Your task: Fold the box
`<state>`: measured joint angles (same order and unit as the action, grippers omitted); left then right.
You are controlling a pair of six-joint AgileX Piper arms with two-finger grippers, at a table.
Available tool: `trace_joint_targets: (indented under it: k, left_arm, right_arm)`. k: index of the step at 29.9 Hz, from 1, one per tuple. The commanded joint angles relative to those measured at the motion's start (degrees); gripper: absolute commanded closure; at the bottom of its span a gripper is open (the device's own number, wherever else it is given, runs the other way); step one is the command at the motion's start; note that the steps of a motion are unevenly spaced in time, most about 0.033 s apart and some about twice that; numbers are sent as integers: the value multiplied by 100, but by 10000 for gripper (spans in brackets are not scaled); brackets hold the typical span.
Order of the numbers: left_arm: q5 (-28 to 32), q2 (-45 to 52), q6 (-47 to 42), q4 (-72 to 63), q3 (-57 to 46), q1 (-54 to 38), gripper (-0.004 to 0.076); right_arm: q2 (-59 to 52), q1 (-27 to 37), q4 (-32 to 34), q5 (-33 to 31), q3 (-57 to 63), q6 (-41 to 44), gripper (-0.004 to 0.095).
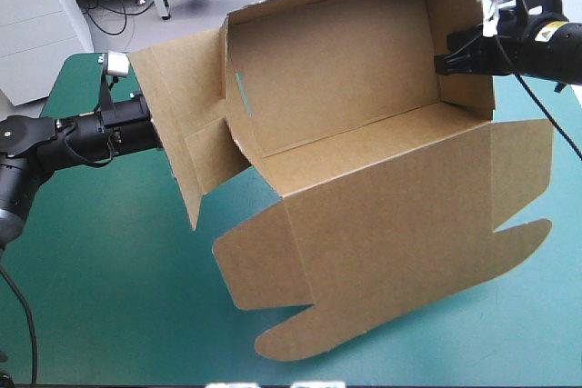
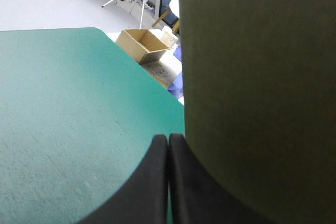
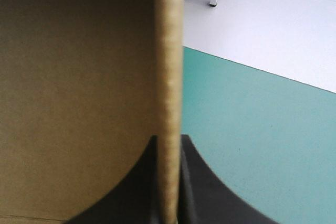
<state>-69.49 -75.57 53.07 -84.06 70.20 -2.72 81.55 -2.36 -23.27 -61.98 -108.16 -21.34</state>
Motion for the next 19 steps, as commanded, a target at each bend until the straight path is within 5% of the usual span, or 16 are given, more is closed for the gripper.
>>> trace_joint_targets:
  k: [1, 9, 19]
  left_arm:
    - [-502, 149, -71, -447, 185, 4, 714]
    - [-502, 149, -89, -525, 185, 4, 210]
    - [-493, 149, -89, -661, 185, 4, 180]
  right_arm:
    - [-125, -54, -142, 578, -135, 134, 929]
    - [38, -279, -41, 609, -135, 161, 929]
    - [285, -733, 86, 877, -135, 391, 929]
